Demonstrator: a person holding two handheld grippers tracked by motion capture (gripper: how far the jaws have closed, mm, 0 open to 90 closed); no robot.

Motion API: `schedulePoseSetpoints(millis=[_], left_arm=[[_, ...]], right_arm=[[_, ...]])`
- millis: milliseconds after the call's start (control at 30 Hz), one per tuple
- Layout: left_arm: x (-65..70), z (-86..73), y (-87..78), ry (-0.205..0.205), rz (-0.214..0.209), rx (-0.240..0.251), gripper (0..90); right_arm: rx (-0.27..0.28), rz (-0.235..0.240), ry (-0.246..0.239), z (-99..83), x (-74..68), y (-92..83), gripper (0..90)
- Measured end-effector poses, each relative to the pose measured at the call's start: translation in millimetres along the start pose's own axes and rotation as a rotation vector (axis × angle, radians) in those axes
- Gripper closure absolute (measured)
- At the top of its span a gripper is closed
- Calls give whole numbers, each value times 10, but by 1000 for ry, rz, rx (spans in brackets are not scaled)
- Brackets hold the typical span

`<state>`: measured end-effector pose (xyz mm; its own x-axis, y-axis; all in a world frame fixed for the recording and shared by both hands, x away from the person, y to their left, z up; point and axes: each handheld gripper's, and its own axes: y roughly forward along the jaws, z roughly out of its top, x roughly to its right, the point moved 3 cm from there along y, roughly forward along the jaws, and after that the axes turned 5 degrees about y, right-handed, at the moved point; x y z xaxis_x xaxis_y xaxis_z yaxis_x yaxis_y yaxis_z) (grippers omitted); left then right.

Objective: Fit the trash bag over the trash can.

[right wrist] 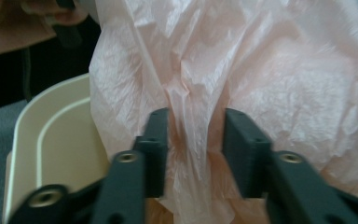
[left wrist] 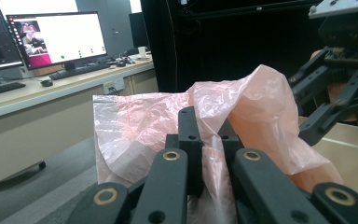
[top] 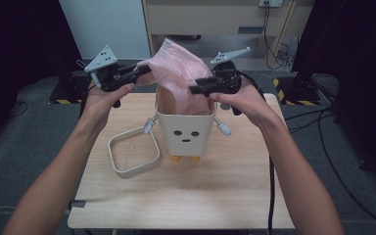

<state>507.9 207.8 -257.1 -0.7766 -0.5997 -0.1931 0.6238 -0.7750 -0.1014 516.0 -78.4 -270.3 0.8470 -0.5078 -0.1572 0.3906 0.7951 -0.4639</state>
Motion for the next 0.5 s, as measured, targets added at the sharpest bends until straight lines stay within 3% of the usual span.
schedulePoseSetpoints(millis=[167,267,367,400,500], left_arm=[[-19,32,32,1,1,2,858],[-22,60,60,-2,0,1,858],[-10,86,84,1,-9,3,856],[-4,91,87,2,-11,4,855],[11,97,82,0,-15,8,844]], right_arm=[[55,-17,16,139,15,-26,367],[82,1,30,250,13,26,263],[64,25,25,325,-31,133,212],[43,12,12,344,-49,183,270],[14,-11,-27,360,-75,250,557]])
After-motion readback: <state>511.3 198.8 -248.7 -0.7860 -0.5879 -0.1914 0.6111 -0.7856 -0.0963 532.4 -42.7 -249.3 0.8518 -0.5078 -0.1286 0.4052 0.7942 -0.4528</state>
